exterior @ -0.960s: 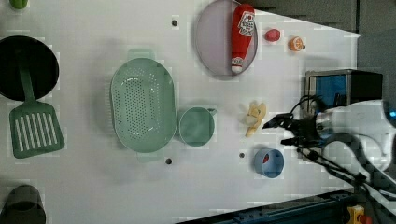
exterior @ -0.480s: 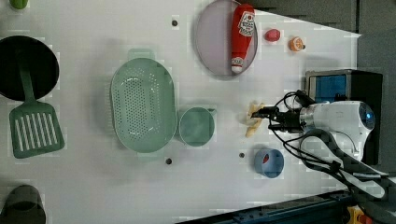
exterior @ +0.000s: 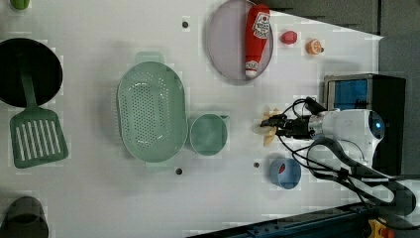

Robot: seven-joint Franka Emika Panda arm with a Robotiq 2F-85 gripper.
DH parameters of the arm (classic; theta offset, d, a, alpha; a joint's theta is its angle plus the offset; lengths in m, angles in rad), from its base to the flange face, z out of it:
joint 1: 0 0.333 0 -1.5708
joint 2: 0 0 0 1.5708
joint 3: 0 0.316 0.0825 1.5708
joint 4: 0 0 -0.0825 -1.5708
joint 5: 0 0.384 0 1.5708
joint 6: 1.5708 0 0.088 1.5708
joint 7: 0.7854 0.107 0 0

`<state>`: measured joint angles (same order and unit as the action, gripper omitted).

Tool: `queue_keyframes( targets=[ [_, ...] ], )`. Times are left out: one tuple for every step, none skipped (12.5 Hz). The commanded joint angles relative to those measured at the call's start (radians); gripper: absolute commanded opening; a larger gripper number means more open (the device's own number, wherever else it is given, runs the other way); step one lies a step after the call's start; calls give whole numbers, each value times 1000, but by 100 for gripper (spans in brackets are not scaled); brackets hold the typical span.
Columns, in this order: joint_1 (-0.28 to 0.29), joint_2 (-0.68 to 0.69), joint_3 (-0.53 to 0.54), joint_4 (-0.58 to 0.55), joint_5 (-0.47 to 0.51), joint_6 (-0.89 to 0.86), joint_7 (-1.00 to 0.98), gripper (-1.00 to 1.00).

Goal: Pick Banana and place it in mug.

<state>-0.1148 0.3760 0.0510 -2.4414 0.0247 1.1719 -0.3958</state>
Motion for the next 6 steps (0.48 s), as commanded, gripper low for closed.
queue_keyframes(
  targets=[
    [0, -14, 5, -10, -11, 28, -33, -19],
    [0, -23, 7, -8, -11, 27, -33, -42],
    [0, -55, 7, -8, -11, 25, -33, -42],
    [0, -88, 7, -7, -11, 21, -33, -42],
    [0, -132, 7, -5, -11, 4, -33, -42],
    [0, -207, 6, 7, -11, -79, -33, -42]
  ],
)
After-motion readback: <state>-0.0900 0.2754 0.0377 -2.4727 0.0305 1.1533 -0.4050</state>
